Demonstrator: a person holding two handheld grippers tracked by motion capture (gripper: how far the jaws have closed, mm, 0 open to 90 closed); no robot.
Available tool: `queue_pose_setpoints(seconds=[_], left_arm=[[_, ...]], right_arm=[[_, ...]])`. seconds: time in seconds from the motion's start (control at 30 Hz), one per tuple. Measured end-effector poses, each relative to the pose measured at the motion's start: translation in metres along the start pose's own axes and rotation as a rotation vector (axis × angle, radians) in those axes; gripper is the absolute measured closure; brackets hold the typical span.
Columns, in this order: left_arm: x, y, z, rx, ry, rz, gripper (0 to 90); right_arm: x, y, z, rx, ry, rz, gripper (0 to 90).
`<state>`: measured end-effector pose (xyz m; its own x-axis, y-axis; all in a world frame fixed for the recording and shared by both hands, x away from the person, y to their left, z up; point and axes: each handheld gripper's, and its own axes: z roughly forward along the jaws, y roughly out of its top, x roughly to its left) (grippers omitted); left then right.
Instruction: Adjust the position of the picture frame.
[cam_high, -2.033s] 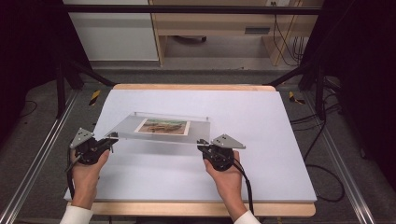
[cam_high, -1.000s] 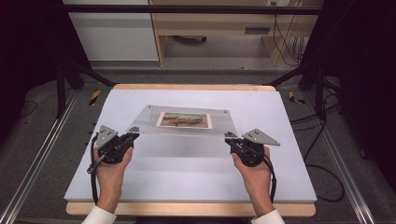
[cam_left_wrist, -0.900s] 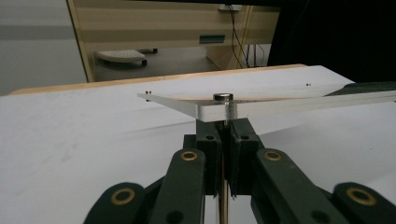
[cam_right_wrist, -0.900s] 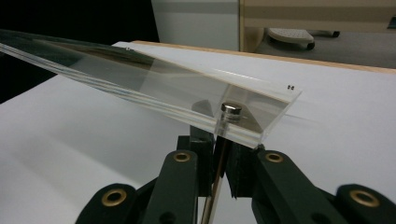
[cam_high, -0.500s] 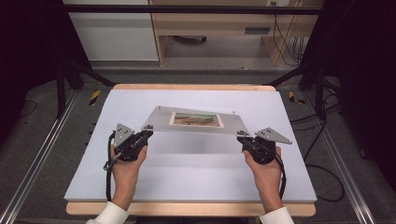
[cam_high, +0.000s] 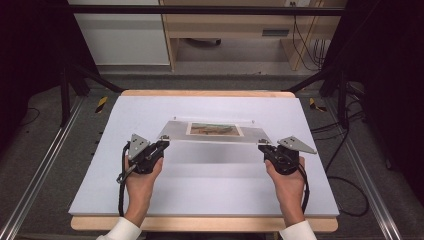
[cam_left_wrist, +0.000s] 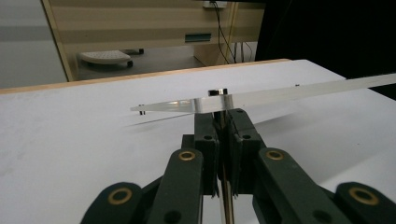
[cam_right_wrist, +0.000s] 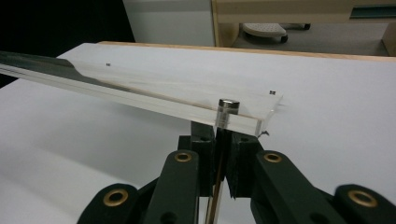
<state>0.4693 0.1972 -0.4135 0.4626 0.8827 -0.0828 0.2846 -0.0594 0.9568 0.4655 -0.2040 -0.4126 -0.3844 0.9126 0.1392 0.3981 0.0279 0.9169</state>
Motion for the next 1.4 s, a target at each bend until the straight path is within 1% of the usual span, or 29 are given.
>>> queue_pose_setpoints(seconds=[0.2, 0.27, 0.5, 1.1, 1.4], left_arm=[[-0.002, -0.002, 0.002, -0.002, -0.007, -0.003, 82.7], [-0.002, -0.002, 0.003, 0.0, -0.007, 0.002, 82.6], [-0.001, -0.005, 0.006, 0.004, -0.008, 0.003, 82.4], [0.003, -0.01, 0.008, 0.002, -0.008, 0.001, 82.0], [0.003, -0.014, 0.007, 0.019, -0.008, 0.004, 81.9]], right_arm=[[-0.002, 0.0, 0.0, -0.001, -0.006, 0.006, 83.4], [-0.003, 0.0, -0.001, 0.001, -0.008, 0.012, 83.4], [-0.004, 0.0, 0.003, 0.009, -0.012, 0.007, 83.4], [-0.002, 0.0, 0.005, 0.013, -0.015, 0.005, 83.4], [-0.001, -0.002, 0.004, 0.018, -0.014, -0.005, 83.3]])
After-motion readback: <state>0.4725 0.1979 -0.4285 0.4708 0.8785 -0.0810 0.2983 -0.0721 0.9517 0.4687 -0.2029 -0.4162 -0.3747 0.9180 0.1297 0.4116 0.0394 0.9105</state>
